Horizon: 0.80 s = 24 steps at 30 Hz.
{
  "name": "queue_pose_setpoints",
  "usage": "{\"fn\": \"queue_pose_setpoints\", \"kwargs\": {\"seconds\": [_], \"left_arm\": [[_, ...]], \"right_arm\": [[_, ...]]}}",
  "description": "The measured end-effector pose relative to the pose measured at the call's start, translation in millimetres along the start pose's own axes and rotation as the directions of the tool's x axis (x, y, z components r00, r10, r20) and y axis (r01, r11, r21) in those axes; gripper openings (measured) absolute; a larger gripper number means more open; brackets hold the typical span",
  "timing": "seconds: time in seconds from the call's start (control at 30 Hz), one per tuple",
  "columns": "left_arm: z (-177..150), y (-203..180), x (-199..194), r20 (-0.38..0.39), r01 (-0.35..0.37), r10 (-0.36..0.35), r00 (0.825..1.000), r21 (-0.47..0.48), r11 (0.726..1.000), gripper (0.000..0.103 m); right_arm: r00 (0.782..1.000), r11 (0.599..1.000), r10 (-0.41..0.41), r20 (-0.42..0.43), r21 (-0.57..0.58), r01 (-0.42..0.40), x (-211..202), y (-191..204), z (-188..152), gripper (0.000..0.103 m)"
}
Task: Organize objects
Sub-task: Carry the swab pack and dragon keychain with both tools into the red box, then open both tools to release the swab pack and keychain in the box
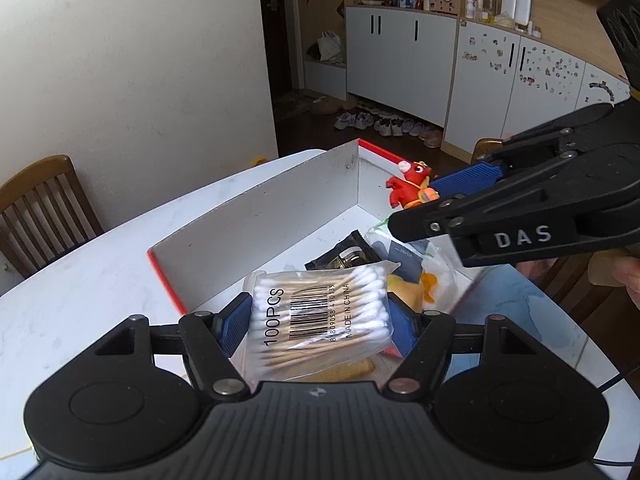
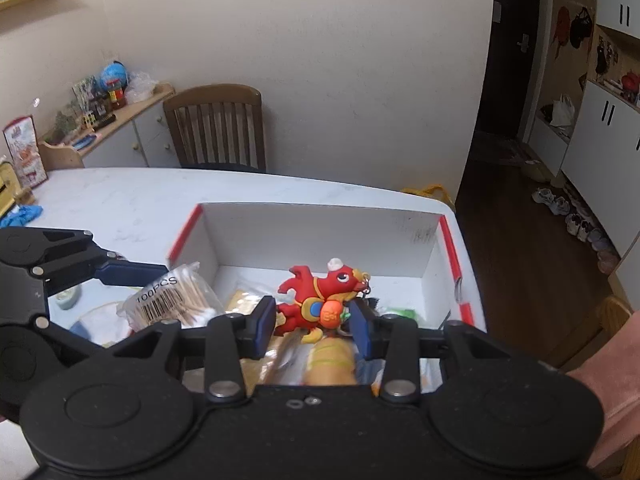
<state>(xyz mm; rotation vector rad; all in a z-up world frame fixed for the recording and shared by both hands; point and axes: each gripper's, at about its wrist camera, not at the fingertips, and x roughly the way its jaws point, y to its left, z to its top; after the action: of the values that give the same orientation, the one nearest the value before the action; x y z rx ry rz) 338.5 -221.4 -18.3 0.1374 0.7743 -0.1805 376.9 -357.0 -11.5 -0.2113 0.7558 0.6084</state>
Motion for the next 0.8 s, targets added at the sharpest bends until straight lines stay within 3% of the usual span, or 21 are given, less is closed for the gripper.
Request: {"fn": "queue_pose_setpoints", "kwargs": {"seconds": [0.37, 0.8], "left_arm": [[12, -1, 48, -0.084, -0.04, 0.04, 0.996, 0.001, 0.999, 0.07], [17, -4, 86, -0.176, -0.03, 0.032, 0.984, 0.012, 0.999, 0.07]], "right_arm": [[0.998, 1.0, -0.028, -0.055, -0.01, 0.028, 57, -16, 15, 0.039], [0.984, 0.999, -0.038, -0.172, -0.009, 0.037, 105, -28, 9, 0.037]]}}
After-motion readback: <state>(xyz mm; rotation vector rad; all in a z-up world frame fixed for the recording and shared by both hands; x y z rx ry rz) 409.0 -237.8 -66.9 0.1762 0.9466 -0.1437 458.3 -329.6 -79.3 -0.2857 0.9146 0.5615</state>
